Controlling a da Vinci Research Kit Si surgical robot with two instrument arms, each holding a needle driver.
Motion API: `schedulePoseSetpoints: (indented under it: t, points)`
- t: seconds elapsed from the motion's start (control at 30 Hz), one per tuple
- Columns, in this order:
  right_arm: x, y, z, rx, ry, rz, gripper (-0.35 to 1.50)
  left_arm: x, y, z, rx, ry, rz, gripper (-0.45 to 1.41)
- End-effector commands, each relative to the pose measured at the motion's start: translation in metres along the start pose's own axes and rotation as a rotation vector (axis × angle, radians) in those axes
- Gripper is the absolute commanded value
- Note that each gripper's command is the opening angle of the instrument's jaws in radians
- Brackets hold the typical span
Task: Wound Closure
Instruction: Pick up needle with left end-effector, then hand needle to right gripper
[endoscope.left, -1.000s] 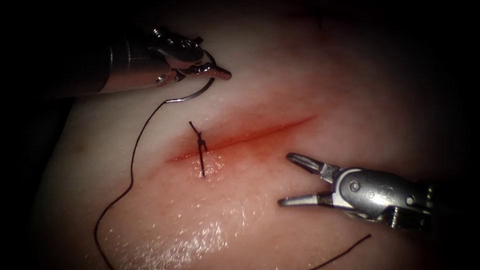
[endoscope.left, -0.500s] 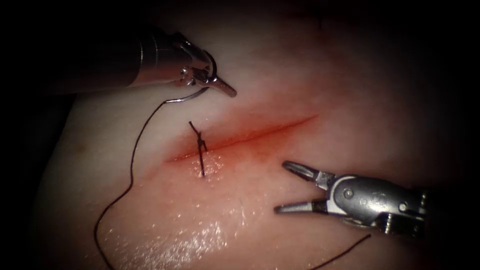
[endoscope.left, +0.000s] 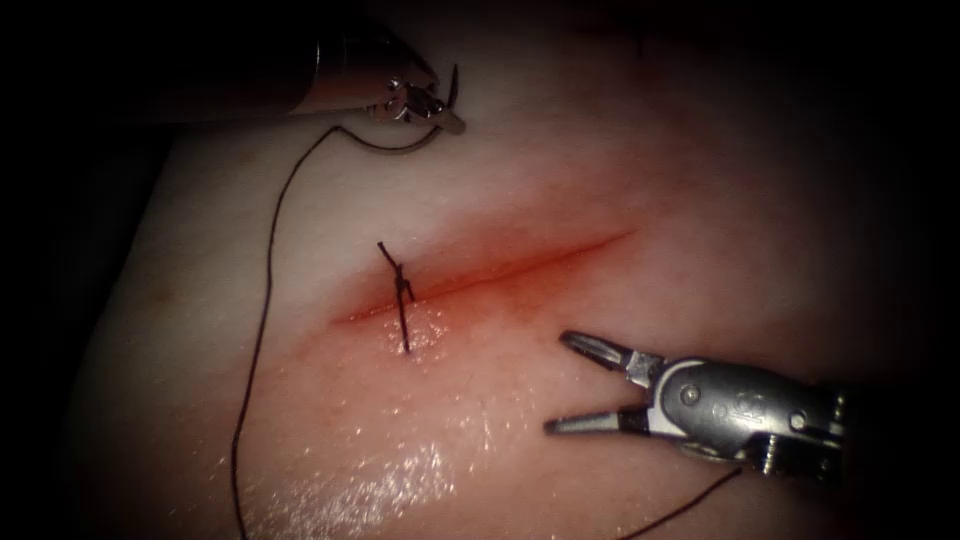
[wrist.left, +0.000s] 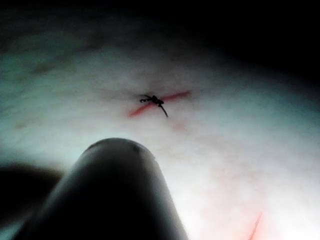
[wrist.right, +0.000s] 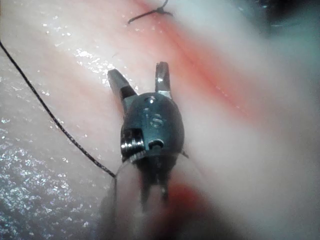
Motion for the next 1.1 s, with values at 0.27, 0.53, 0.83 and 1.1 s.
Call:
schedulePoseSetpoints:
  t: [0.27,0.53,0.83,1.1]
  points:
    - [-0.0002,-0.0002,0.0009,0.001,0.004,-0.001,1.25,0.0008,0.0002,-0.0001,-0.007,0.018,0.219,-0.45]
    - [0.0003,0.0015,-0.0006,-0.002,0.037,0.023,1.25,-0.0009,0.0056,-0.0047,-0.160,0.307,0.891,-0.45]
    - [0.0022,0.0054,-0.0033,-0.011,0.085,0.067,1.06,-0.0034,0.0092,-0.0088,-0.116,0.530,1.250,-0.45]
    - [0.0071,0.0101,-0.0041,-0.041,0.081,0.142,1.06,-0.0067,0.0123,-0.0124,0.103,0.618,1.597,-0.45]
